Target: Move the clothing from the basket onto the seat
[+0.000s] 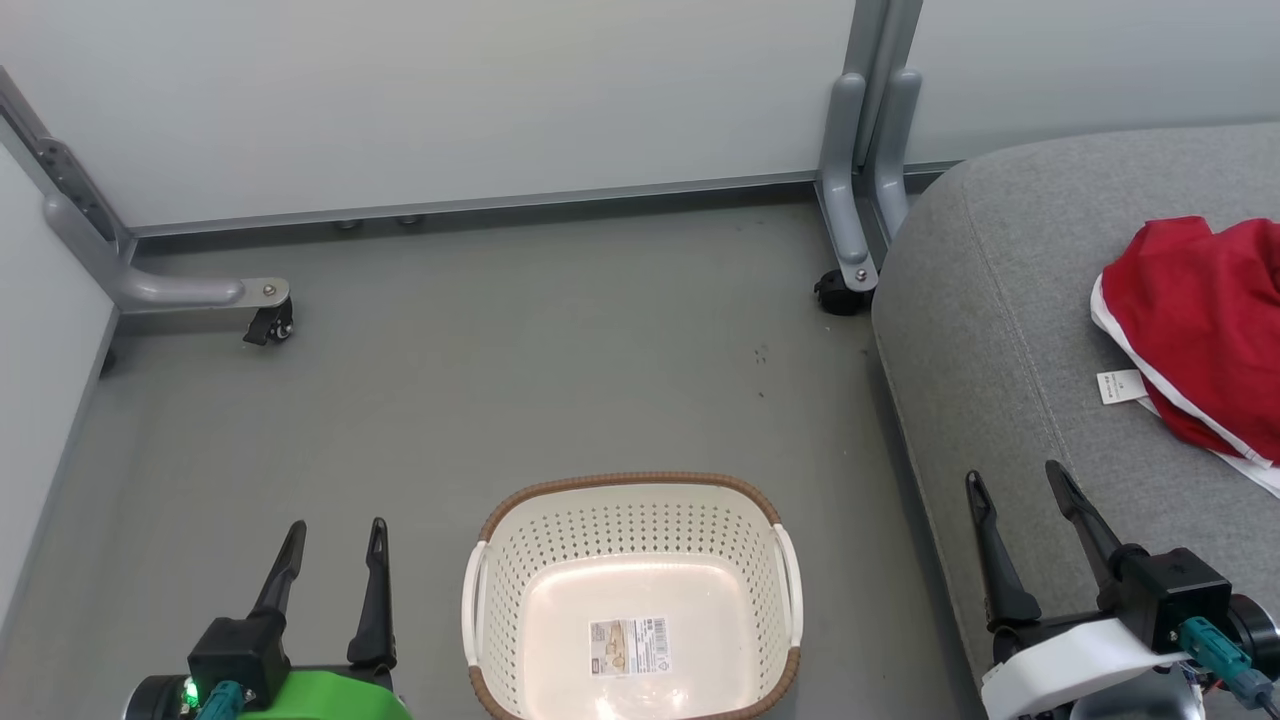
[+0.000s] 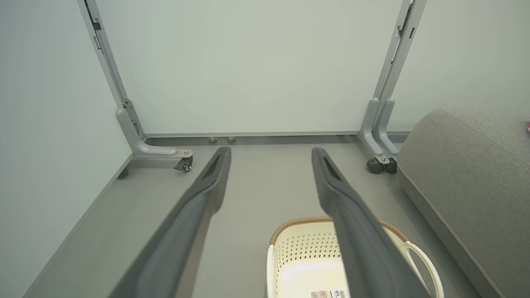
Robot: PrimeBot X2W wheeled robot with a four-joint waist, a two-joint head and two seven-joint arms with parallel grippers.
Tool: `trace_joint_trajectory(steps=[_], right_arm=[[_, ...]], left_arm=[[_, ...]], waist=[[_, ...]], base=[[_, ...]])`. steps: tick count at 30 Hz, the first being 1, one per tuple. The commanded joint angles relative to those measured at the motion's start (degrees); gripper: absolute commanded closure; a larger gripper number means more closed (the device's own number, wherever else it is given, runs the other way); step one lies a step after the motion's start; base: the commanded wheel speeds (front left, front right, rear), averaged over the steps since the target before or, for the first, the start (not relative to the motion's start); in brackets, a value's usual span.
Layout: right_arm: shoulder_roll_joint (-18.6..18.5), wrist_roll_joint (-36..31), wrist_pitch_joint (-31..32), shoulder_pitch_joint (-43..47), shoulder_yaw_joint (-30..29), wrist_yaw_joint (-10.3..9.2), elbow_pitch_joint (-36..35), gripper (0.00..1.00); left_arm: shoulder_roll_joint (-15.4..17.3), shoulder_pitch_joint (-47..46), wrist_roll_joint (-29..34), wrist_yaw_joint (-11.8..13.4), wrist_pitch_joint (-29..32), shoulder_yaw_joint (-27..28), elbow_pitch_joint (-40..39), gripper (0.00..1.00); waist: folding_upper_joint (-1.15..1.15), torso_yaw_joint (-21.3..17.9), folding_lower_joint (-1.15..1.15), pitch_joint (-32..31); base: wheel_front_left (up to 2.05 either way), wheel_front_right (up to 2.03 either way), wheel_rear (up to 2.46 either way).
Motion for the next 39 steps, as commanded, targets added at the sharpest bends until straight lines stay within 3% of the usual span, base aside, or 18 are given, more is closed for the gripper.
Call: trace_joint_trajectory(steps=[1,11,12,15,39], right_arm=[[-0.06,0.33,0.07,0.52,0.04,-0.04,-0.23,0.00],[-0.06,0.67,0.23,0.35,0.34,-0.04,-0.47,0.00],[0.00,0.56,0.05,0.03,0.39,0.00,-0.06,1.00],[0.18,1.55,-0.06,0.26,0.68,0.00,0.97,1.00],[-1.50,29.39,1.96,-4.40,0.38,-0.01,6.64,1.00]], left_arm=[[-0.16,0.15,0.64,-0.34,-0.19,0.42,-0.03,0.00],[-1.01,-0.03,1.47,-1.09,-0.19,1.39,0.39,0.00],[-1.02,-0.03,1.17,-0.95,0.01,1.25,0.42,1.00],[-1.37,-0.26,0.19,-0.97,0.72,1.42,1.76,1.00],[-1.98,-2.72,-23.92,-1.94,6.93,4.46,1.44,1.00]], waist=[[0.00,0.01,0.00,0.02],[0.00,0.05,0.00,0.04],[0.00,0.05,0.00,0.03],[0.00,0.06,0.00,0.02],[0.00,0.11,0.00,-0.29]], base=[[0.00,0.00,0.00],[0.00,0.00,0.00],[0.00,0.00,0.00],[0.00,0.00,0.00],[0.00,0.00,0.00]])
